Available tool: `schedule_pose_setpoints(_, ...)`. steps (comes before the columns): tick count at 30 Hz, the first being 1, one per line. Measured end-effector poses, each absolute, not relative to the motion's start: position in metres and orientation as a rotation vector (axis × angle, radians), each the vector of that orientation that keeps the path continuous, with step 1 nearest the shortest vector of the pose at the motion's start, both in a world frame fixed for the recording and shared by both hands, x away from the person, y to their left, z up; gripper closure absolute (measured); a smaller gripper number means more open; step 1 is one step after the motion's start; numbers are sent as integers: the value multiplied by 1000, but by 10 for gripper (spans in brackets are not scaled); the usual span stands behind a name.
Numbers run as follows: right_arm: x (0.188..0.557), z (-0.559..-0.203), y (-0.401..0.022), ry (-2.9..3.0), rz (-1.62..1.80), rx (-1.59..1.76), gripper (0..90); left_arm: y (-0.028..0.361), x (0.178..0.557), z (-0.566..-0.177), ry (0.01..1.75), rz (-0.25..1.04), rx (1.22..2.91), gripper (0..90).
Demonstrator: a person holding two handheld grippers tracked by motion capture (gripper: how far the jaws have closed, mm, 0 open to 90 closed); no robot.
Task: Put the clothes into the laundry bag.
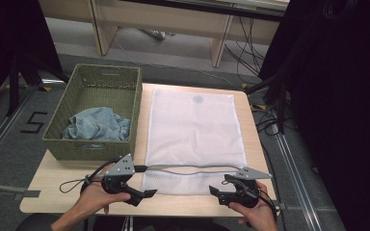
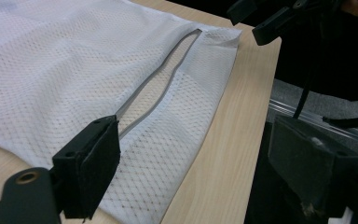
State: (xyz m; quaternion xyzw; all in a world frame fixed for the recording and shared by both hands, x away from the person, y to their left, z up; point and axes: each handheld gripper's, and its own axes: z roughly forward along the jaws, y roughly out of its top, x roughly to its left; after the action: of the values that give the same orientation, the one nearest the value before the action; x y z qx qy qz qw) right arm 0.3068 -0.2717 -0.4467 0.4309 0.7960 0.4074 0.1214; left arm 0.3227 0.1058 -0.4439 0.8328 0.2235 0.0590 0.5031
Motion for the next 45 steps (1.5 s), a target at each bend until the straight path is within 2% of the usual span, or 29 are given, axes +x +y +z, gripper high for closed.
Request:
schedule_pose_setpoints(27,310,-448,-271,2331,1156,1312,237,108,323,-445,554,163,2031,152)
schedule_pose_setpoints(36,324,-452,-269,2310,1154,1253,181,108,323,-445,546,166,2043,152)
schedule_pose_setpoints(45,348,-453,-265,2325,1078,1172,176,107,324,-446,542,170,2055,152)
